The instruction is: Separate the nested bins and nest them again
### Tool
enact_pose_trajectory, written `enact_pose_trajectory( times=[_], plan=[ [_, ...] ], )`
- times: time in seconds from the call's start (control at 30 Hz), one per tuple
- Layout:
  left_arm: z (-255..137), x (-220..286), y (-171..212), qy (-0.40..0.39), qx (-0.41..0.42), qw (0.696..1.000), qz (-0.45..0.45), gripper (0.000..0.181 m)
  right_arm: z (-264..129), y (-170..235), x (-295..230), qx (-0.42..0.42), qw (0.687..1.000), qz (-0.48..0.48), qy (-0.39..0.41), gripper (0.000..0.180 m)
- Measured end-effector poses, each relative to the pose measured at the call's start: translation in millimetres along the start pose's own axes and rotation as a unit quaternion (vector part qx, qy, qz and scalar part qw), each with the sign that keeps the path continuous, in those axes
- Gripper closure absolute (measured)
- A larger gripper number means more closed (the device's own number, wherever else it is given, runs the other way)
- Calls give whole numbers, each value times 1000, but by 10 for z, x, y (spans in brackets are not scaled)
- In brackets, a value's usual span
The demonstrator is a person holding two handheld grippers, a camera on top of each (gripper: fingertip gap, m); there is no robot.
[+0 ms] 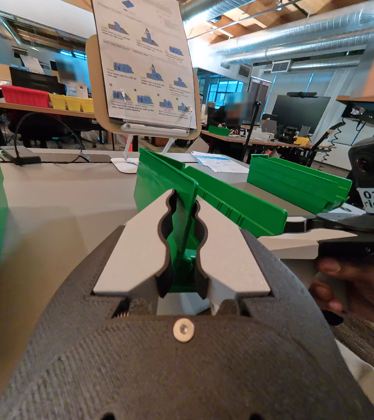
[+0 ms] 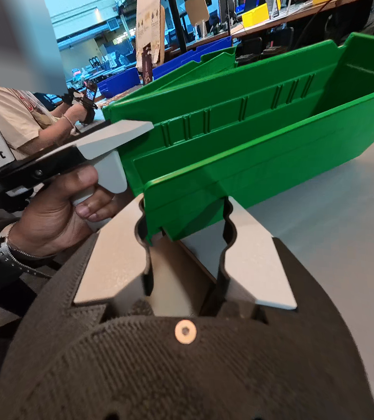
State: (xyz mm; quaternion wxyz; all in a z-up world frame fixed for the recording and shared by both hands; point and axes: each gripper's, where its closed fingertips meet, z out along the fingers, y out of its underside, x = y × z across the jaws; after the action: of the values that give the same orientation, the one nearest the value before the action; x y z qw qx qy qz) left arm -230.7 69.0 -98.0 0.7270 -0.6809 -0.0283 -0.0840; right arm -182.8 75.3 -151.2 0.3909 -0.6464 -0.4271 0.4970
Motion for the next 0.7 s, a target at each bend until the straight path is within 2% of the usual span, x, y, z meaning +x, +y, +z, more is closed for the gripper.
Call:
enact_pose_trajectory(
  times=[0.13, 0.23, 0.33, 0.4, 0.47, 0.6, 0.7],
  plan=[
    [31, 26, 141, 10, -30, 999, -2, 167, -64, -75, 169, 14, 999, 28, 9, 117],
    [70, 133, 266, 44, -60, 997, -5, 161, -153, -151, 371, 25, 999, 29, 37, 129],
    [105, 280, 351, 76, -75, 994, 2, 154, -222, -122, 617, -1, 993, -53, 105, 157],
    [96, 416, 349, 104, -71, 992, 8, 153, -275, -152, 770, -10, 982, -112, 150, 168],
    [72, 536, 326, 126, -60, 990, 18, 147, -332, -207, 897, -9, 975, -131, 177, 178],
    [17, 643, 224, 146, -27, 989, 27, 147, -440, -239, 1085, -13, 976, -108, 187, 177],
    [23, 577, 234, 138, -31, 990, 12, 147, -565, -274, 1270, -15, 976, -85, 201, 179]
  ],
)
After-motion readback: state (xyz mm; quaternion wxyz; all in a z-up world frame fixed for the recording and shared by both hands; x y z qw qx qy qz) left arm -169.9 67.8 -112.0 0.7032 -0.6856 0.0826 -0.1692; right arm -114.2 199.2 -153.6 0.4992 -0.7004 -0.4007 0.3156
